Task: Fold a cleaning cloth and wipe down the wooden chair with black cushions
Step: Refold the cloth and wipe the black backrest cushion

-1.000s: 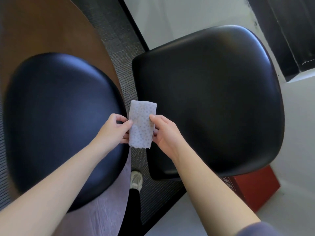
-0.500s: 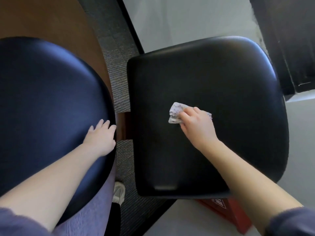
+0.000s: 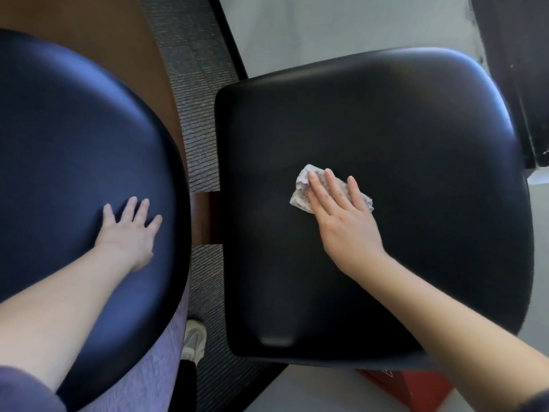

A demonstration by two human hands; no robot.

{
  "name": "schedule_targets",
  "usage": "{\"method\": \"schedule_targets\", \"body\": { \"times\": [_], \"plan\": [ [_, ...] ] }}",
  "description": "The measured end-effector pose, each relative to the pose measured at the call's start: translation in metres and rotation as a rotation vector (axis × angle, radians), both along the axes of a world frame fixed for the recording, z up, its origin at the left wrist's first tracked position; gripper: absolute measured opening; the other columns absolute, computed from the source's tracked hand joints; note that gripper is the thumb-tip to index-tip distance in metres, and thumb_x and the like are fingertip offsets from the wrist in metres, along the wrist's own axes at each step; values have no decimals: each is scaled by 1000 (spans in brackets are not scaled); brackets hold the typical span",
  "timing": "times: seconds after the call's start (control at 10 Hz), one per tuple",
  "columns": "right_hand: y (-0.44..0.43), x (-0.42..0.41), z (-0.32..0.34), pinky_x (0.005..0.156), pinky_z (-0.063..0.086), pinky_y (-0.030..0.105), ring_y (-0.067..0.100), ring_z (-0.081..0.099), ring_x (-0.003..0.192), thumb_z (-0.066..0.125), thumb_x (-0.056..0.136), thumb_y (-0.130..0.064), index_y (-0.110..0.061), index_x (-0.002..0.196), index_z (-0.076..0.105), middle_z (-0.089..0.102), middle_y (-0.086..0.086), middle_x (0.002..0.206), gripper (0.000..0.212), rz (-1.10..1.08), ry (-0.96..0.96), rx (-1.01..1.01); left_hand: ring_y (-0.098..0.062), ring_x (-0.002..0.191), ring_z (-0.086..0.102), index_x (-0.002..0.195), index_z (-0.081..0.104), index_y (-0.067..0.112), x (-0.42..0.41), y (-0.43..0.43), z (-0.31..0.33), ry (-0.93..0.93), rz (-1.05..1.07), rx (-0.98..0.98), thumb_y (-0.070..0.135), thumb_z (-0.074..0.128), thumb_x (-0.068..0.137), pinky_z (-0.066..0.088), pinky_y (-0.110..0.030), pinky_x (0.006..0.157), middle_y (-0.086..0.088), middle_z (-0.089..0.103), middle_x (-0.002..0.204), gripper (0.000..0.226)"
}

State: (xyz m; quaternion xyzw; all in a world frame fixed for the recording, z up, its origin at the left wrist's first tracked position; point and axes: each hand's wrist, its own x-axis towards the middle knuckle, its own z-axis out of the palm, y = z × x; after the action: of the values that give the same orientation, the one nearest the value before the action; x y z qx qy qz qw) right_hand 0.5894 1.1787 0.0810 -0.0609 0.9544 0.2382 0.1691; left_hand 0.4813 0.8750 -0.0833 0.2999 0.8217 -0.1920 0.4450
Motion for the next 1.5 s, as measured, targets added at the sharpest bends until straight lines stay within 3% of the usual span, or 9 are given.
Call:
{"method": "schedule_targets", "body": {
  "times": [0.1,0.3,0.4,0.6,0.8,1.0,1.1,1.2,1.5],
  "plan": [
    [-22,-8,-37,118,9,49,31,24,146,17,88,-13,-2,145,41,30,13,157,63,-42,-44,-25,-36,146,-23,154,-13,32,-5,-10,-11,5,31,-32,50,33,101,10,-68,112,-10,-31,158,73],
    [-61,-36,-106,115,-17,49,28,-9,150,20,99,-25,-16,155,13,-2,8,163,57,48,-296,-72,-39,142,-32,147,-29,36,1,-24,-27,60,-2,-23,72,39,90,14,-74,107,-11,-44,150,96],
    [-78,-47,-137,118,-9,47,22,21,148,20,95,-32,-23,145,43,33,1,157,56,45,-263,-87,-40,141,-33,146,-30,36,2,-19,-29,71,23,-14,73,43,87,13,-76,106,-12,-44,150,101],
    [-92,-62,-176,118,-13,40,17,3,150,32,104,-26,-23,149,36,22,-4,161,46,-13,-386,-152,-42,140,-34,146,-29,38,-1,-9,-32,65,78,-29,70,57,82,15,-78,104,-14,-46,148,112],
    [-97,-87,-196,116,-14,42,16,11,148,35,102,-26,-24,143,47,32,-5,157,43,61,-467,22,-43,139,-35,145,-31,38,-1,-5,-35,53,107,-48,66,60,83,15,-78,104,-14,-48,147,114],
    [-79,-122,-189,115,-19,45,18,2,150,31,103,-24,-21,151,31,19,-2,162,48,28,-179,-78,-42,140,-34,144,-32,38,1,-6,-36,66,115,-36,63,63,82,14,-78,103,-14,-47,147,116],
    [-71,-118,-164,106,-25,60,27,-10,150,26,103,-31,-22,153,14,2,2,164,53,170,-204,18,-42,140,-34,144,-32,38,1,-5,-34,66,118,-32,63,63,82,14,-78,103,-14,-47,148,116],
    [-51,-95,-121,106,-23,65,26,-10,150,25,101,-26,-17,155,4,-3,0,164,59,88,-57,62,-42,140,-34,144,-32,38,2,-3,-33,64,126,-42,56,63,85,15,-78,103,-14,-47,147,114],
    [-6,-58,-15,111,-15,62,25,6,150,36,94,-16,-17,154,25,15,-2,162,60,-147,247,136,-45,138,-36,139,-37,36,-3,2,-25,55,154,-86,50,65,86,21,-77,103,-17,-51,144,116]
  ]
}}
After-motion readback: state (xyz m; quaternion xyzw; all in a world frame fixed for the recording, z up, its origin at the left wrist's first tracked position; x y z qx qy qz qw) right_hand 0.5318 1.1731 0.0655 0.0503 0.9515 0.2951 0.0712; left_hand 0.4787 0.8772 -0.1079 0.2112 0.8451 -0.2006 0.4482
